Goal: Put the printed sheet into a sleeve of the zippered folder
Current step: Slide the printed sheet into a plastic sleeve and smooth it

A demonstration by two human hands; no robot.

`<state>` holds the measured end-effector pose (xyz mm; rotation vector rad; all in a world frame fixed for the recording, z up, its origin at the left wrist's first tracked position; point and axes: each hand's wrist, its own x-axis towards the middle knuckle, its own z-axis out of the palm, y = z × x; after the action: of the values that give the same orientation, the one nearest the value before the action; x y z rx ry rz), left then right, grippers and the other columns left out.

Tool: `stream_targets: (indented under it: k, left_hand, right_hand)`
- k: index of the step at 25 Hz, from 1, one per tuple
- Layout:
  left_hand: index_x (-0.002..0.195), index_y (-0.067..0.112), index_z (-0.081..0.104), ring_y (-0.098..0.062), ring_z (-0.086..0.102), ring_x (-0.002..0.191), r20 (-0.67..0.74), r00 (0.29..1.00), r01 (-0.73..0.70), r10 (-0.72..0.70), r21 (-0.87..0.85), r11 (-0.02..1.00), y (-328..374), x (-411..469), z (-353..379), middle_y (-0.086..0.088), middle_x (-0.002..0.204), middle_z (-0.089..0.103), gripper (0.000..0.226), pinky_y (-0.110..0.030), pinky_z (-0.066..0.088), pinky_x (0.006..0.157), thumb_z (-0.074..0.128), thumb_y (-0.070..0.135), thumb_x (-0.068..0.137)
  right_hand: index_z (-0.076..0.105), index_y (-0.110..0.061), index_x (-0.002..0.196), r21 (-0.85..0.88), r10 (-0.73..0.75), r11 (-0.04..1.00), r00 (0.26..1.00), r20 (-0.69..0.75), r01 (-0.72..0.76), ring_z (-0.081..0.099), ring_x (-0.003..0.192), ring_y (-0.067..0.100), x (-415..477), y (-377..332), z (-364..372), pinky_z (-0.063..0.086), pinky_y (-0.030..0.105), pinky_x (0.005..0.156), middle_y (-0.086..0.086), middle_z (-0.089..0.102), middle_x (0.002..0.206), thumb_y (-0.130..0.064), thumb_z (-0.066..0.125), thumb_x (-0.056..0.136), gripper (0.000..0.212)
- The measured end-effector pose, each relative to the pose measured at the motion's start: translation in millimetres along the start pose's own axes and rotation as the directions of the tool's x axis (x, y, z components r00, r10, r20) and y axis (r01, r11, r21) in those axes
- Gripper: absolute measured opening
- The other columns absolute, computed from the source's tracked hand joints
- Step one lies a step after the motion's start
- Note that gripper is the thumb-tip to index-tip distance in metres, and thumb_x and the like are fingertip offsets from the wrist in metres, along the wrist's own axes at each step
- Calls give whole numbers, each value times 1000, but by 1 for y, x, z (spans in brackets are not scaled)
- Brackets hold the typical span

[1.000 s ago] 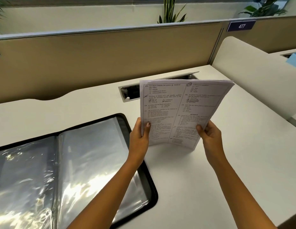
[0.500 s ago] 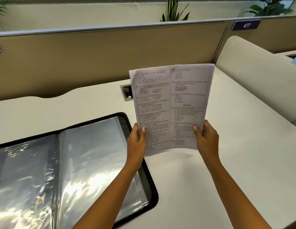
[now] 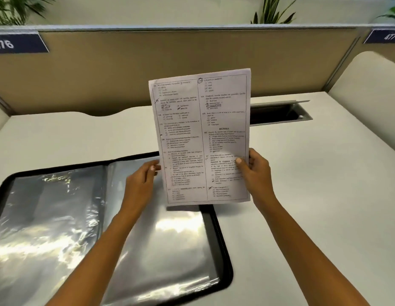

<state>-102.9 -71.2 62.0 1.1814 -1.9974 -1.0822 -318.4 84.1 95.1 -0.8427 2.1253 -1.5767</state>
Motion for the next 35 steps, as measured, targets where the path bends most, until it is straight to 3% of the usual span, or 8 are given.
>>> stream_targets:
  k: [3,6,11,15,20,23,31,35]
  left_hand:
    - [126,9,59,-24,57,115,12,996,-90,90,285,954,-31,17,-25,-9,127,62,37,-31,43,97,40,1,95]
    - [128,7,57,-27,55,112,136,983,-165,124,363,917,-41,30,-34,-9,127,59,47,-35,43,96,44,-9,85]
    - [135,6,47,-31,48,123,170,977,-213,128,756,619,-53,38,-25,-12,142,48,53,-51,30,105,57,32,89]
    - [131,10,53,-34,46,120,71,981,-172,183,764,622,-61,42,-20,-7,143,47,52,-49,29,104,57,41,89]
    - [113,16,65,-32,50,110,12,966,-188,257,716,672,-65,44,-23,-3,122,61,33,-43,30,97,62,36,87]
    - [101,19,67,-28,51,105,-2,969,-185,247,656,732,-65,48,-26,1,111,63,20,-38,27,89,64,33,86]
    - [94,28,54,-19,54,95,197,962,-265,189,517,814,-71,75,-40,10,92,65,5,-29,10,70,50,25,95]
    - [94,35,39,-3,53,84,210,975,-142,75,325,935,-62,84,-47,23,75,63,6,-27,10,69,44,35,97]
  right_hand:
    - [60,-16,118,178,95,978,994,58,-104,68,96,18,15,-7,31,58,34,82,1,70,110,-14,54,94,24]
    - [58,-11,124,378,209,895,971,115,-238,66,103,19,33,-16,61,55,36,90,4,67,118,-6,55,93,31]
    - [59,-7,121,539,288,759,931,224,-365,65,103,21,62,-26,107,54,31,88,10,66,119,1,53,92,30]
    - [54,0,126,547,335,723,907,255,-421,62,111,29,79,-31,135,51,40,97,15,63,125,5,49,93,34]
    - [51,1,130,550,320,720,906,278,-423,56,120,30,99,-40,151,47,44,103,15,44,145,9,48,92,39]
    - [54,0,127,521,314,741,905,287,-423,60,115,31,105,-47,153,51,44,95,16,58,130,7,47,92,36]
    - [54,-1,127,533,385,682,866,320,-500,61,113,29,109,-58,166,52,41,90,14,63,126,8,46,93,36]
    - [55,1,123,555,406,643,850,336,-527,60,114,31,108,-61,171,52,42,91,16,62,126,10,46,92,34]
